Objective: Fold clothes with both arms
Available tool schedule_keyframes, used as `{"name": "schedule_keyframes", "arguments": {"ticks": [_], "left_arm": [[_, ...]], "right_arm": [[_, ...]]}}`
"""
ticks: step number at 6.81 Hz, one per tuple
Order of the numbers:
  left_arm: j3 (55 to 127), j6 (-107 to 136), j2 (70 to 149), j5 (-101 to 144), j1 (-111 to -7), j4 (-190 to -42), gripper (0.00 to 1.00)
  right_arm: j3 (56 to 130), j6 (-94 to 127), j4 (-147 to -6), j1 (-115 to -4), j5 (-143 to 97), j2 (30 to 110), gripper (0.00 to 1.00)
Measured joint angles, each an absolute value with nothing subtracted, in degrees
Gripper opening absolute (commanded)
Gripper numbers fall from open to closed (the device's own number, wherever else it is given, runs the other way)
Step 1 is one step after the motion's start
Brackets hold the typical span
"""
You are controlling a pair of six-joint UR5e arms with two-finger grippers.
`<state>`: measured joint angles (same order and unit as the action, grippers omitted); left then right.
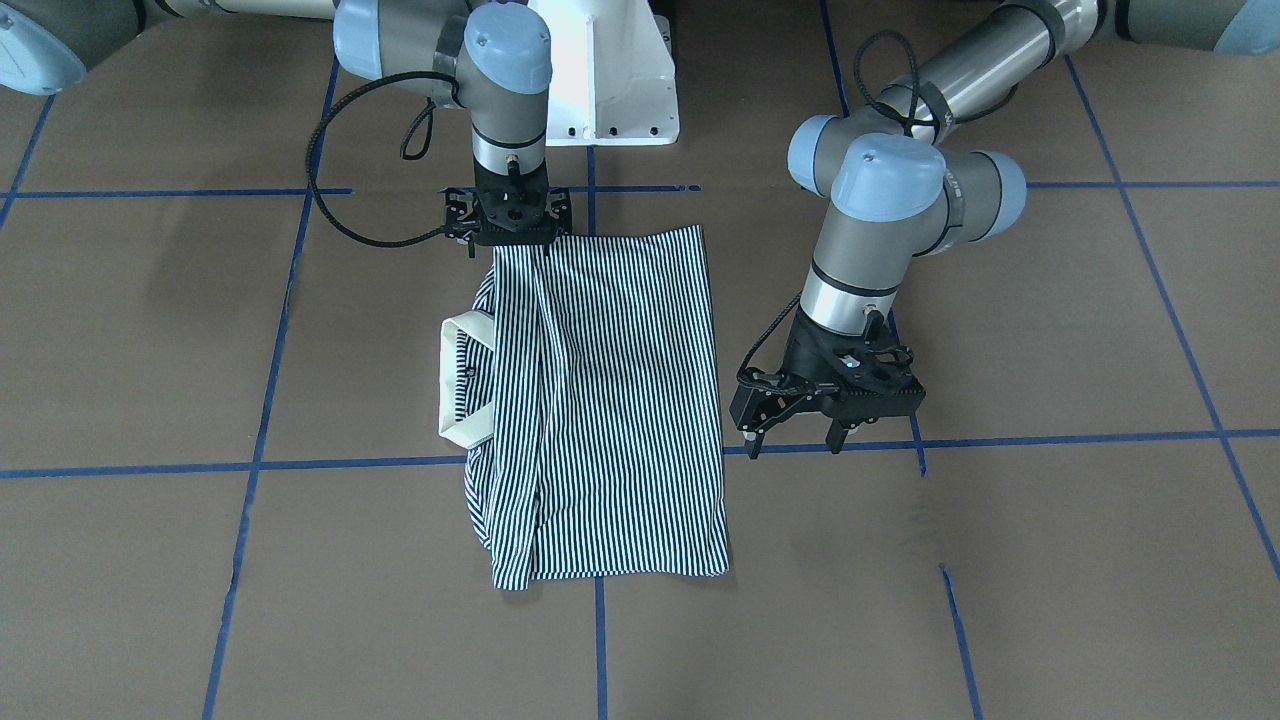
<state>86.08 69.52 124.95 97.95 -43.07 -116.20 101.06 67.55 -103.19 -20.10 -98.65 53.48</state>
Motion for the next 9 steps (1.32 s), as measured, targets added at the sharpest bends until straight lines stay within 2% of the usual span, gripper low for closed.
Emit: {"name": "schedule_keyframes", "arguments": {"ticks": [9], "left_arm": [[86.1,69.5,124.0,98.0,-43.1,-117.0,1.0]], "right_arm": [[99.4,65.4,-108.3,-18.5,-98.7,53.5,1.0]]}}
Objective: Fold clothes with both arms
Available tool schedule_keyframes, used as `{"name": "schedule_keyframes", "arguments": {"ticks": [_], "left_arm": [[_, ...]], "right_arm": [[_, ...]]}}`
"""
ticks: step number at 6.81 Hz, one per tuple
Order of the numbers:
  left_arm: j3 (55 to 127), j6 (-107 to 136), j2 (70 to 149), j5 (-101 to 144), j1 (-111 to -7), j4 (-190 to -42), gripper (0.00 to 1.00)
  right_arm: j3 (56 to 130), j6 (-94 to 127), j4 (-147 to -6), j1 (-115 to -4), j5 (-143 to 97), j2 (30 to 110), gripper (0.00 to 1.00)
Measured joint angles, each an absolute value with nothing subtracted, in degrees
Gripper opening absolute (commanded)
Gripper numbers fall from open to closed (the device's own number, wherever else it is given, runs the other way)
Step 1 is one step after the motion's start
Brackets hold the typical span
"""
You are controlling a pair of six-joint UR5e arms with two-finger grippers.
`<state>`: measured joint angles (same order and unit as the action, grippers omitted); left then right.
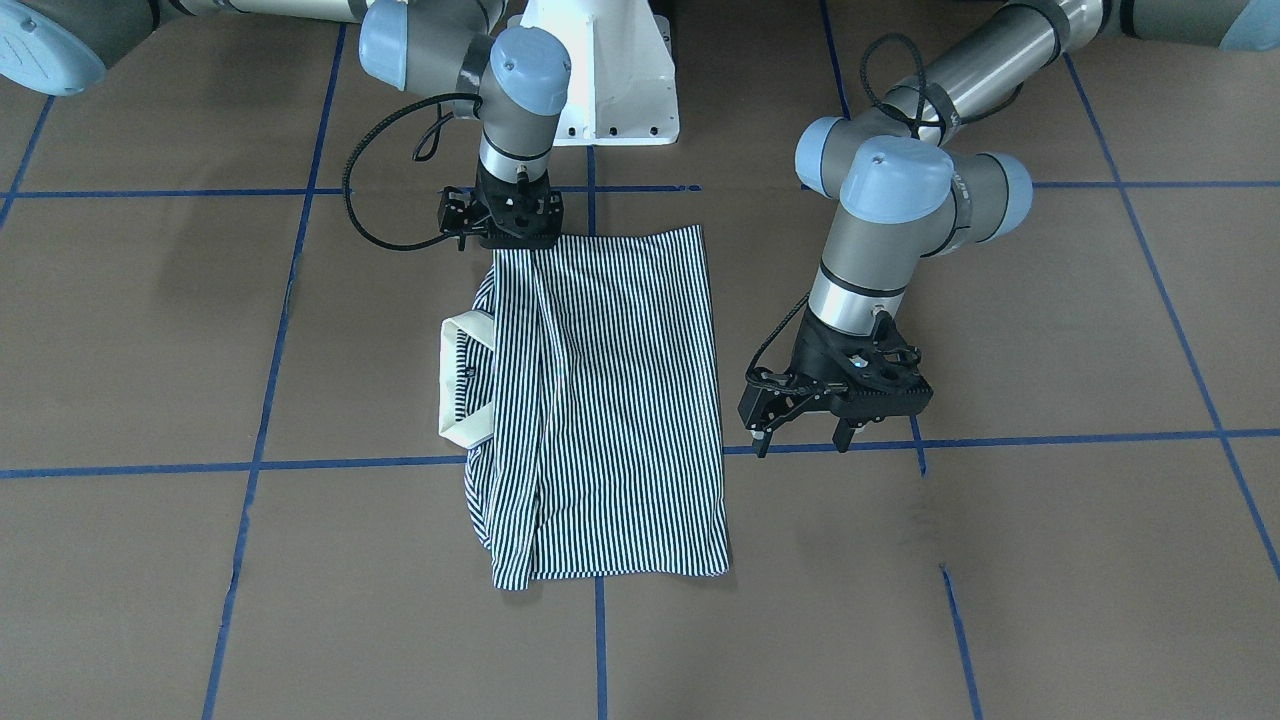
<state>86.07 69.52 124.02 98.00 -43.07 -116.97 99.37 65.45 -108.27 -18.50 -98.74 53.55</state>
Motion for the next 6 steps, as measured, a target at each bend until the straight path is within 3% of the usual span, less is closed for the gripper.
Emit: {"name": "schedule_keyframes", "arguments": {"ticks": [6], "left_arm": [[86.1,69.6,124.3,97.9,-43.0,-117.0,1.0]], "right_arm": [[104.1,62.2,-110.4,-21.0,-98.7,60.2,1.0]]}}
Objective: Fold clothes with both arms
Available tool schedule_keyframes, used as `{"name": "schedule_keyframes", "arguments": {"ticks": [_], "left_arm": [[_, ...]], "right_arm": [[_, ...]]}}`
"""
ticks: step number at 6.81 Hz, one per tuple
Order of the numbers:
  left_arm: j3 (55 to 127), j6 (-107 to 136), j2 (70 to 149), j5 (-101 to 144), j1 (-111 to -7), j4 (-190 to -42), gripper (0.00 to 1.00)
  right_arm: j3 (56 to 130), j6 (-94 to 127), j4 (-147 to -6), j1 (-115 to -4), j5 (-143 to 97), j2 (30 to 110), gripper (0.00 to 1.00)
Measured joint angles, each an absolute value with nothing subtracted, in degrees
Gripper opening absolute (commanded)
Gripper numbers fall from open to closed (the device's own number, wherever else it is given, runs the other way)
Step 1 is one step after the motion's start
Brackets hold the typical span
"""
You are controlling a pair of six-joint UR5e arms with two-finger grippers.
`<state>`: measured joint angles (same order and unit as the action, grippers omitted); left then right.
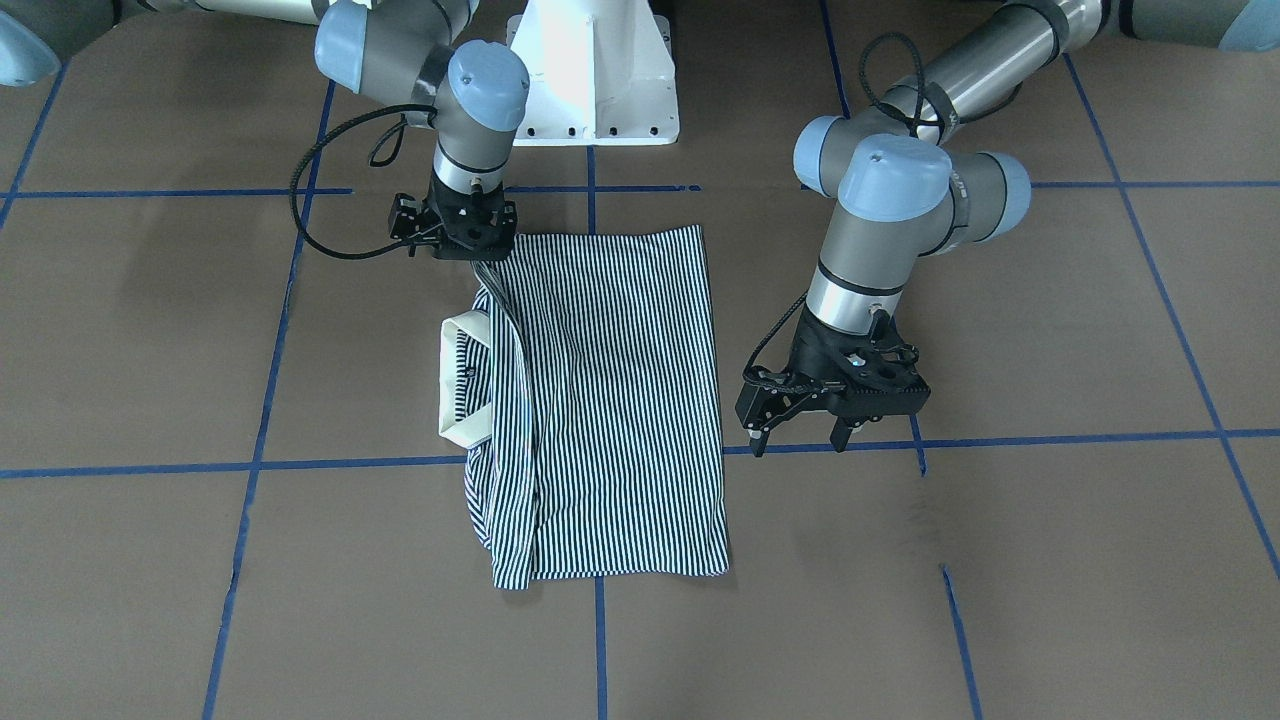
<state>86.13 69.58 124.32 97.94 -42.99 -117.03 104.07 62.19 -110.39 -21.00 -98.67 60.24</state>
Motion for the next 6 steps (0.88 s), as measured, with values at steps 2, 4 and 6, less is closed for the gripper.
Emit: {"name": "schedule_keyframes", "arguments": {"ticks": [2,4,6], "left_arm": [[86.2,69.6,124.4,97.9,-42.9,-117.1,1.0],[86.2,69.6,124.5,98.6,-42.9,-117.1,1.0],[86.2,69.5,124.3,100.4,-43.0,-117.0,1.0]], "right_arm": [[106.2,60.2,-110.2,-22.6,-98.8,63.1,1.0],[106.1,57.6,-108.1,-25.6,-99.1,59.7,1.0],[100.0,56.4,-101.3,-27.7,-99.1,54.3,1.0]]}}
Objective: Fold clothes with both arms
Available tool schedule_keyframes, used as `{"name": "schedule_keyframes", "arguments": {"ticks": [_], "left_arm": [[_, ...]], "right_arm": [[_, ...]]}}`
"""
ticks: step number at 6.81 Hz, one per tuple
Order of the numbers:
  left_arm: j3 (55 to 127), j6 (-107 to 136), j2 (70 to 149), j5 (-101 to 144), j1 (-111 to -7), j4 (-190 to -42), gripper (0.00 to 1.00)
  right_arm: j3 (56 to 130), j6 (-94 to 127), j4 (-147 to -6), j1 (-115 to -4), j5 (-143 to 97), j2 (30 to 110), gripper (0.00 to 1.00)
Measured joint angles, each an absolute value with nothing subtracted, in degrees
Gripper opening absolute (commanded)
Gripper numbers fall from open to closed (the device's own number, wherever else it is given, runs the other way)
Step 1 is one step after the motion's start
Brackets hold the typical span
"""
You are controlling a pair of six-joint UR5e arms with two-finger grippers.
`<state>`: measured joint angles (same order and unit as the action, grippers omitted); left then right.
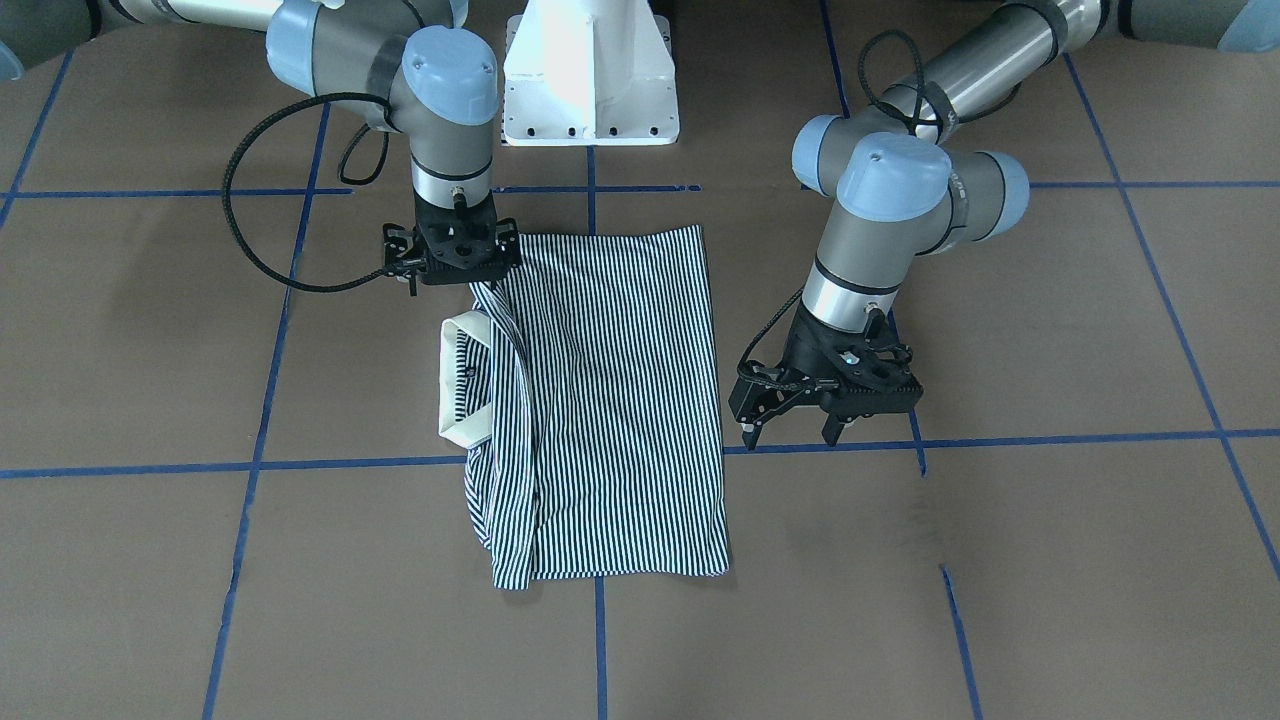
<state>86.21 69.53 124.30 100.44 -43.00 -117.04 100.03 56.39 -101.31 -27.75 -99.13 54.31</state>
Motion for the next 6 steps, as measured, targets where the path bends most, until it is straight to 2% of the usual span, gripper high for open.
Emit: {"name": "schedule_keyframes", "arguments": {"ticks": [2,6], "left_arm": [[86.1,69.5,124.2,100.9,-43.1,-117.2,1.0],[86.0,69.5,124.1,100.9,-43.2,-117.2,1.0]], "right_arm": [[92.2,56.1,-96.9,-27.9,-99.2,50.3,1.0],[90.3,54.9,-99.9,-27.2,-99.7,50.5,1.0]]}}
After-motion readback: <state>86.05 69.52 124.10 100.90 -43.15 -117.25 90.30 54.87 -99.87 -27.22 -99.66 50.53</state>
